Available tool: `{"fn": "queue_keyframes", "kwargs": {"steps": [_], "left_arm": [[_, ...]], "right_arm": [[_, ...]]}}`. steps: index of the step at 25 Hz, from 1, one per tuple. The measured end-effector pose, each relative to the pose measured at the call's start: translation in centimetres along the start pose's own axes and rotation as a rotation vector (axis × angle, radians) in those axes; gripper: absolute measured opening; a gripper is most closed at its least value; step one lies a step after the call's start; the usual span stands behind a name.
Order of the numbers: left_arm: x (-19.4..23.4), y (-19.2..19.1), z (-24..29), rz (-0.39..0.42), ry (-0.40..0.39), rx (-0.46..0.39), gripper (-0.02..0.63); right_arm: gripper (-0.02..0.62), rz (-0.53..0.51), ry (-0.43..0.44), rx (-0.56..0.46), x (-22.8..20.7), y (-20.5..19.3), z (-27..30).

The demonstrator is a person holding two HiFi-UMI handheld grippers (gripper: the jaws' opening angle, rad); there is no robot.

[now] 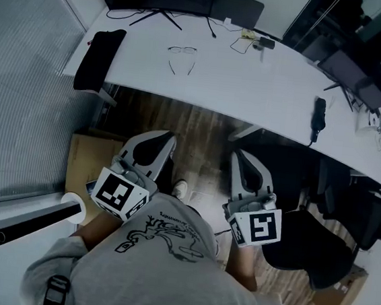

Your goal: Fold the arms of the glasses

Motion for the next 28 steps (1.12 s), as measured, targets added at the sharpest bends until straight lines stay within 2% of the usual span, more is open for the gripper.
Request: {"fn": "queue_keyframes", "kwargs": {"steps": [12,20,28], "left_arm": [[6.1,0.9,5.0,-0.006,-0.028,-0.007,0.021],[12.3,2.3,8.7,-0.023,-0.026,-0.014,0.021],[19.8,3.3,13.0,-0.040,-0.023,-0.004,0.021]], "right_arm": [[0.009,-0.008,-0.007,0.008,-1.7,1.4,6.4],[0.009,-0.016,0.027,0.024,-2.6,2.9,13.8],[0.009,-0.029,0.023,0.055,-4.8,4.4,21.9]]}}
Point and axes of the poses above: the fingertips, and each gripper's own axes: z forward along the fingers, x to its left, y out of its top, the point moved 6 cm from there along -z, backward along the fingers, and after that the axes turned 1 degree about x, right-handed, at the moved point
